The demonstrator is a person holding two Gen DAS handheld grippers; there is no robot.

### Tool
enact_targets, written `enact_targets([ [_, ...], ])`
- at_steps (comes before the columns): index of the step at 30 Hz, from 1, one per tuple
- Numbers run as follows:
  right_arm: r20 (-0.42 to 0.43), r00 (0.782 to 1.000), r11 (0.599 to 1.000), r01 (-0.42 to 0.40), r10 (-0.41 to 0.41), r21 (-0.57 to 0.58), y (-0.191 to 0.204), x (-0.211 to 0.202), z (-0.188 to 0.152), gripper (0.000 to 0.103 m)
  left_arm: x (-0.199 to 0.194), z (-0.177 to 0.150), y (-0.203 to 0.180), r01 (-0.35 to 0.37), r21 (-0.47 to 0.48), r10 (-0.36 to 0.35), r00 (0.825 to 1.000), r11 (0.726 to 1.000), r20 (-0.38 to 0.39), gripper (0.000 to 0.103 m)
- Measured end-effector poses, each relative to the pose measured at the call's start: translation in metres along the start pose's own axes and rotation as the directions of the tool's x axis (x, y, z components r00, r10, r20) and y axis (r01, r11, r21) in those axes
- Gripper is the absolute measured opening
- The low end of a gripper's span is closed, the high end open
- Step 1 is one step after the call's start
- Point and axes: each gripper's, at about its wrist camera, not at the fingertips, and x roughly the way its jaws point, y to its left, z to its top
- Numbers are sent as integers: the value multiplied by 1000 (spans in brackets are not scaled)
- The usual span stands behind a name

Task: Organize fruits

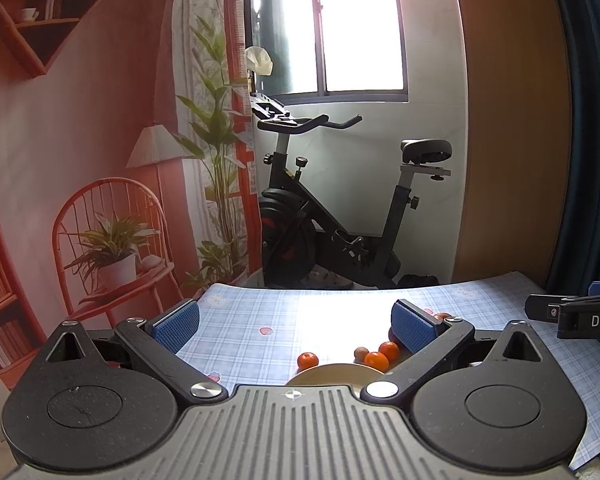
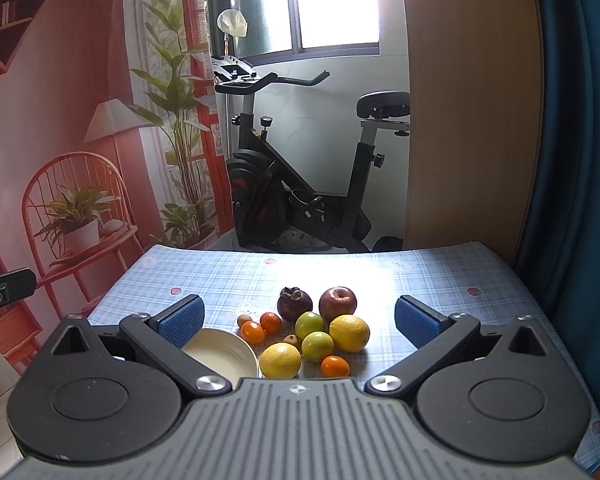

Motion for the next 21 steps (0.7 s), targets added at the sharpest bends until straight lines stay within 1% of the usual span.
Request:
enact_targets([
  [10,1,1000,1000,0,0,10,2,0,0,103,0,-1,-1,-3,-10,3,1000,1000,2,103],
  [13,-2,1000,1000,-10,10,16,1,1,0,103,0,-1,2,-5,-17,5,1000,1000,3,103],
  [16,-14,1000,1000,-27,27,17,1,4,-1,103,3,-1,2,13,-24,-13,1000,1000,6,103],
  [19,-13,999,999,-28,29,17,0,6,-2,103,8,-2,1,3,-26,-3,1000,1000,1,103],
  [21,-3,999,999,-44,44,10,-2,9,-3,103,13,-2,1,3,-31,-3,1000,1000,3,103],
])
